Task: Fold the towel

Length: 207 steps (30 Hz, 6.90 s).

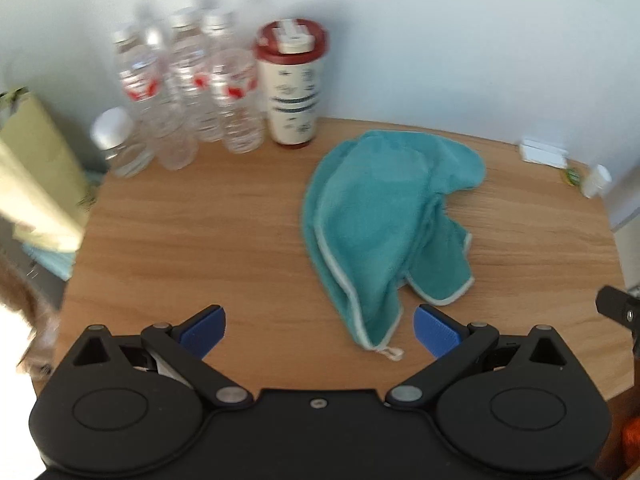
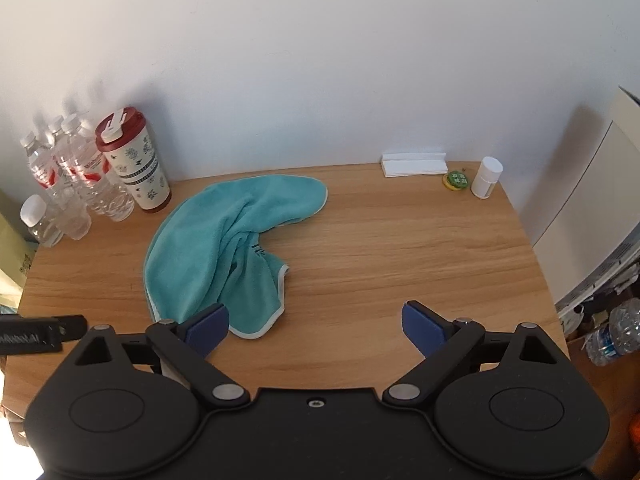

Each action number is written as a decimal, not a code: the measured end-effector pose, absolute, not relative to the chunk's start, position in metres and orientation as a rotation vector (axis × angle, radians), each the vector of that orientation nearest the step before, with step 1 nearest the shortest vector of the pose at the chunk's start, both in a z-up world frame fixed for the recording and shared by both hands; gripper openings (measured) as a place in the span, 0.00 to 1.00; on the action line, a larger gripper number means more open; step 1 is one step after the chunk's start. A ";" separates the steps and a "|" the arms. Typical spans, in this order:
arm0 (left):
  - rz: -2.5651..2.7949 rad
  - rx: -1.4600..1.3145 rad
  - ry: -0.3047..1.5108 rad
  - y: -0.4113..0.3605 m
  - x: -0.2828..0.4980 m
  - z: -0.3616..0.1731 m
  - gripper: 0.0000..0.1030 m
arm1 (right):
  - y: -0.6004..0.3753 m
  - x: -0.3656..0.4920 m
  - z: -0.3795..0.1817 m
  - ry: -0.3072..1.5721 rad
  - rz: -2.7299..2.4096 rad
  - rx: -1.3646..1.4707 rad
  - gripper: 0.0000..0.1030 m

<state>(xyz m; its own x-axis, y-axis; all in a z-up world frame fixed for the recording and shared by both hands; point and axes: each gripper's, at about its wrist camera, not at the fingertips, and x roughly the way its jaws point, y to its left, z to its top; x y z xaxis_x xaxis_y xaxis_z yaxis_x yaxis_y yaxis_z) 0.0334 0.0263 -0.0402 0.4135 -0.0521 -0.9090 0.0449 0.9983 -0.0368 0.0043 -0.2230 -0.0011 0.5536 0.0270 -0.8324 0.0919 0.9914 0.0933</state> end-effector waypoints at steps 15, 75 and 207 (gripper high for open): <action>-0.322 -0.096 1.121 0.024 0.056 -0.145 0.70 | -0.225 0.012 -0.021 0.974 -0.067 0.157 0.89; -0.014 -0.129 1.236 0.022 0.075 -0.179 0.11 | -0.258 0.278 -0.164 0.958 0.526 -0.244 0.43; -0.336 0.129 0.915 0.016 0.200 -0.127 0.07 | -0.345 0.027 -0.131 0.919 -0.254 0.189 0.04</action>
